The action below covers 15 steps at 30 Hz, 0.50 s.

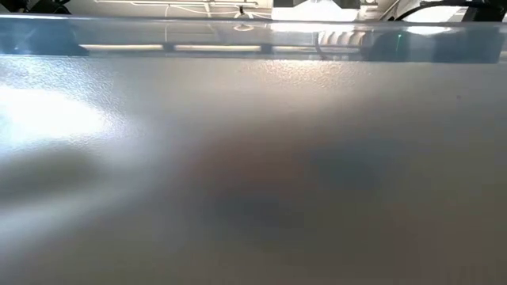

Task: Pick & Place Toothbrushes
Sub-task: Adjust the green bin

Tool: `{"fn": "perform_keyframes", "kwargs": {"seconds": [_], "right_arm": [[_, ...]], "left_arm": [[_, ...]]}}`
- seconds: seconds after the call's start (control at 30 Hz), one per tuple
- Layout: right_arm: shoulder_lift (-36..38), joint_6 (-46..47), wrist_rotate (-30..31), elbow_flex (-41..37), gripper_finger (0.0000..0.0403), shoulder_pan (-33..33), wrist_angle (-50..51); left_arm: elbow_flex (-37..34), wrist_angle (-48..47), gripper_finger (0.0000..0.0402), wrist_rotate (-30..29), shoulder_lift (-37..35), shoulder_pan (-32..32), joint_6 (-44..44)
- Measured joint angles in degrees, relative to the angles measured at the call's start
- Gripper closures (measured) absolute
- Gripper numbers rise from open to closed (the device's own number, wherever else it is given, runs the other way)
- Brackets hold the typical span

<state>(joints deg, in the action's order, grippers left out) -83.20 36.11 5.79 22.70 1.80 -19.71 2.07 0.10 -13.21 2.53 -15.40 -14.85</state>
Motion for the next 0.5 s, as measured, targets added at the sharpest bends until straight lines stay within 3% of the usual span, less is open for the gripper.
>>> {"fn": "perform_keyframes", "kwargs": {"seconds": [0.5], "right_arm": [[-6.36, -0.32, -3.29, 0.09, 0.04, -0.04, -11.45]], "left_arm": [[0.0, -0.13, 0.0401, 0.02, 0.01, 0.01, 0.02]]}}
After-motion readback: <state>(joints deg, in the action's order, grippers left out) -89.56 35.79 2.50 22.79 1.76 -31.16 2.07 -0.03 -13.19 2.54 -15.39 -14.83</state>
